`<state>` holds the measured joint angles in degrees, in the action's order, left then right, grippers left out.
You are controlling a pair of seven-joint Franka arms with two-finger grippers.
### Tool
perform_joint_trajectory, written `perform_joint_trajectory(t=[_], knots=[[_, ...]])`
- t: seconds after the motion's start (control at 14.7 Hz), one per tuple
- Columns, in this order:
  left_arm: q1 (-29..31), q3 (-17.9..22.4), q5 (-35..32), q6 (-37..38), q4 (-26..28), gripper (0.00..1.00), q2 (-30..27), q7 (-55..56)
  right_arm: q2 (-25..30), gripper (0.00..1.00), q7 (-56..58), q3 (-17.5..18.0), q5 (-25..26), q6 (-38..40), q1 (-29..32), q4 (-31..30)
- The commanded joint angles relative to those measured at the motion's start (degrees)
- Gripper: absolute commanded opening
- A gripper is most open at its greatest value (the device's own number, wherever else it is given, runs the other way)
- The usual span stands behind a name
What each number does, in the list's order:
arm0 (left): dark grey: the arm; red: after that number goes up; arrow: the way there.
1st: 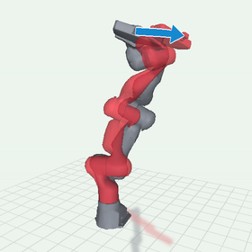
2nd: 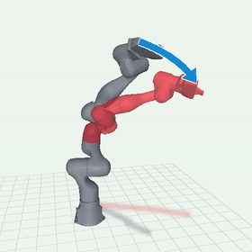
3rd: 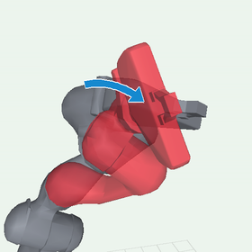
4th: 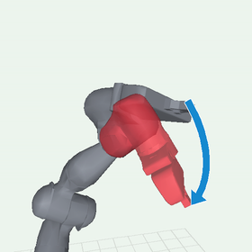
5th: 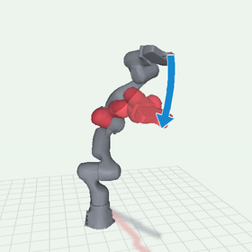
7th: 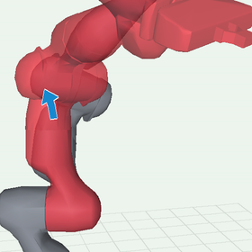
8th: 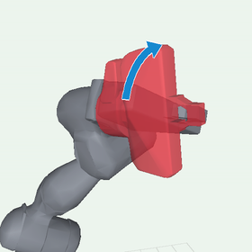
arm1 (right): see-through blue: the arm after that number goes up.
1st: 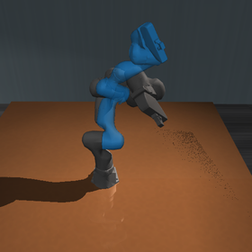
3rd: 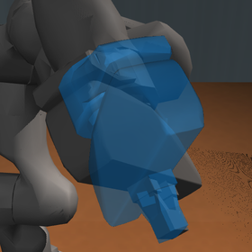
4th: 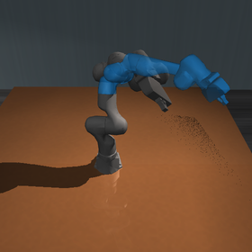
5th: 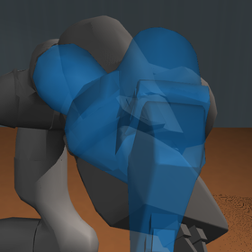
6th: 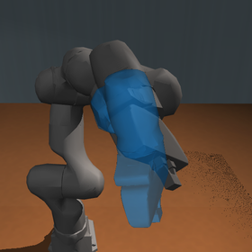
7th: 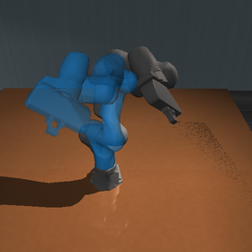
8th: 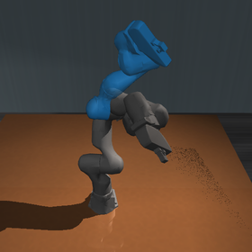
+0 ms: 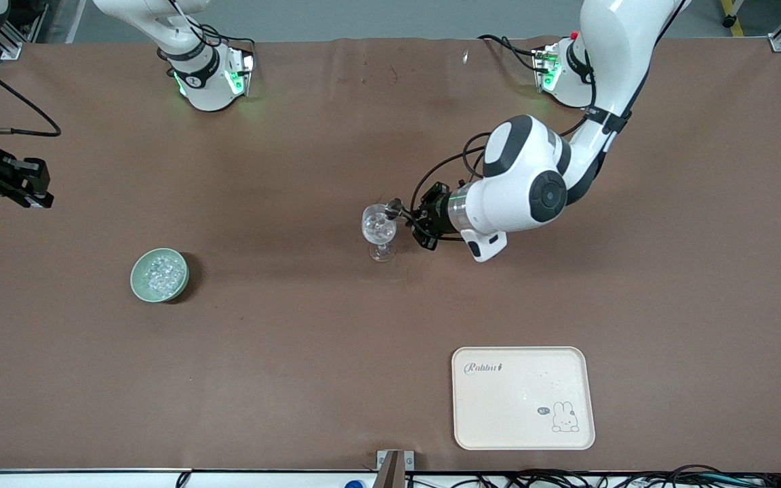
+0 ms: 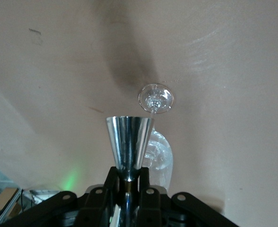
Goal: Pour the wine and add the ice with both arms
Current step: 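Tilt the jigger over the wine glass with the left gripper to pour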
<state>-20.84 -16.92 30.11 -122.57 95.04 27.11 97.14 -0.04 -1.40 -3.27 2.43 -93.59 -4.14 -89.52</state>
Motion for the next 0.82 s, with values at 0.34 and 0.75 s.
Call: perform_joint_trajectory(t=[0.34,0.75], knots=[[-3.59,0.57,-9.09,-0.21,-2.22,0.0,-0.48,9.46,1.8,0.0,0.0,-0.24,-1.11,0.25,-0.17,-1.71],[-5.35,0.57,-15.78,-0.3,-2.31,0.0,-0.21,14.21,1.62,0.0,0.17,-0.33,-2.78,3.42,0.01,-1.53]])
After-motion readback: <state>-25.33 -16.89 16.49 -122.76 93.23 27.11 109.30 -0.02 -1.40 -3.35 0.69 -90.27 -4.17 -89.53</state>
